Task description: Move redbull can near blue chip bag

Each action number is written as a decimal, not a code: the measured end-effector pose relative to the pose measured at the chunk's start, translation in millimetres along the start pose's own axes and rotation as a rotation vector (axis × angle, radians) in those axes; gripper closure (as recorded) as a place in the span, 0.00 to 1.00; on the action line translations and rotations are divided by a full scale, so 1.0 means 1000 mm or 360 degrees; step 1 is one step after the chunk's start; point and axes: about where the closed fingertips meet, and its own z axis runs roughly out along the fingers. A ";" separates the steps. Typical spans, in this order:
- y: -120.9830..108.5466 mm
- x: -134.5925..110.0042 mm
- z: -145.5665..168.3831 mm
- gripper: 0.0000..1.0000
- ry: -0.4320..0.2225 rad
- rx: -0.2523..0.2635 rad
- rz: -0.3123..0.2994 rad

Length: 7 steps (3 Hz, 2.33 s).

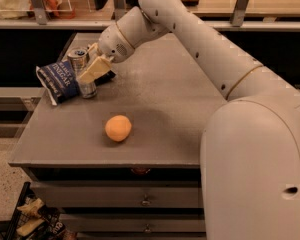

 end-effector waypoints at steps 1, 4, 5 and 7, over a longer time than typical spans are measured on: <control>0.002 0.000 0.002 0.40 0.0010 -0.0019 -0.0002; 0.002 0.003 -0.002 0.00 0.0042 -0.0031 0.0005; 0.000 0.009 -0.014 0.00 0.0089 0.0018 0.0017; -0.002 0.017 -0.023 0.00 0.0126 0.0051 0.0040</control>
Offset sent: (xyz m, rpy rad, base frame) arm -0.0026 -0.0034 -0.0006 -0.0128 0.0151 0.0230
